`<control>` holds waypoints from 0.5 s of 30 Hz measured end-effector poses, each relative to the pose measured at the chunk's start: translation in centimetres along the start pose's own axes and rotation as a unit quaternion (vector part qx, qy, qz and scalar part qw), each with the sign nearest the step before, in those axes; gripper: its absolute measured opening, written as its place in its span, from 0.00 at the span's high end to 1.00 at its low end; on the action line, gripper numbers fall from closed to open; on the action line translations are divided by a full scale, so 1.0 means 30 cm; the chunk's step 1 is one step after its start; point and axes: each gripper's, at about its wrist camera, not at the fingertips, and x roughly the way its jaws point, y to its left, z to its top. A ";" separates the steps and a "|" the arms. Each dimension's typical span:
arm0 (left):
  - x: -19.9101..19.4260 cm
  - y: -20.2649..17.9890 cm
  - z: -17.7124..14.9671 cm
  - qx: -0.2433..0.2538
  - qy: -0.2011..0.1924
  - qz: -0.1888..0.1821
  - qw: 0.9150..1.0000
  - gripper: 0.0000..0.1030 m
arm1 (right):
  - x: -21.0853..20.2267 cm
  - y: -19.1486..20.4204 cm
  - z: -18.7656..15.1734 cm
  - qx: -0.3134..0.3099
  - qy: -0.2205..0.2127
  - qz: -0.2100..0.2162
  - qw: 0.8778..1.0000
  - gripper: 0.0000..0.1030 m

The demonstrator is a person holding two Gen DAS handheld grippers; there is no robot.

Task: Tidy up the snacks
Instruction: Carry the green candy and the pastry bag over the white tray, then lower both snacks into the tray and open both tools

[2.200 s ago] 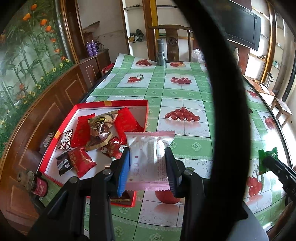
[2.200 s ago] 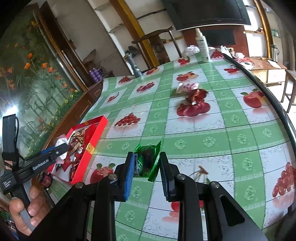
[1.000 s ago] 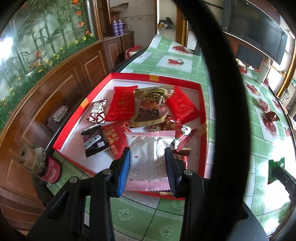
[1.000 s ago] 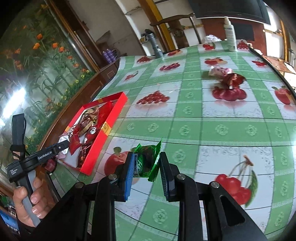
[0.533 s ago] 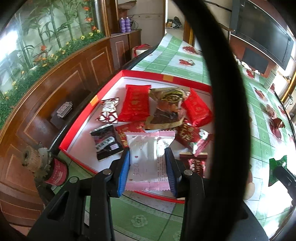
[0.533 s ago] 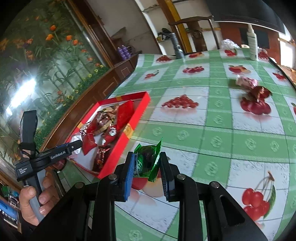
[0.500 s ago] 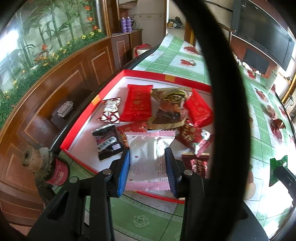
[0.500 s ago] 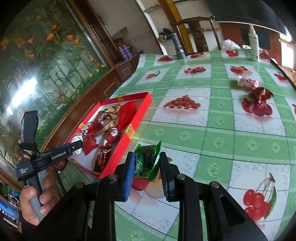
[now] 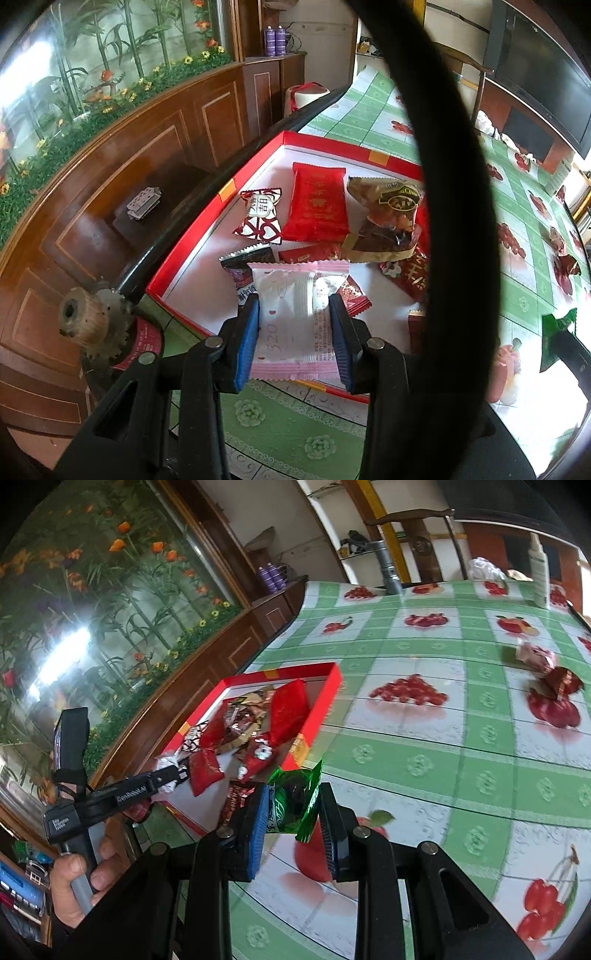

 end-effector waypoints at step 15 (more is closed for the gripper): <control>0.029 -0.110 -0.033 0.040 0.017 -0.035 0.998 0.63 | 0.142 0.090 0.082 -0.009 0.015 0.032 0.999 0.75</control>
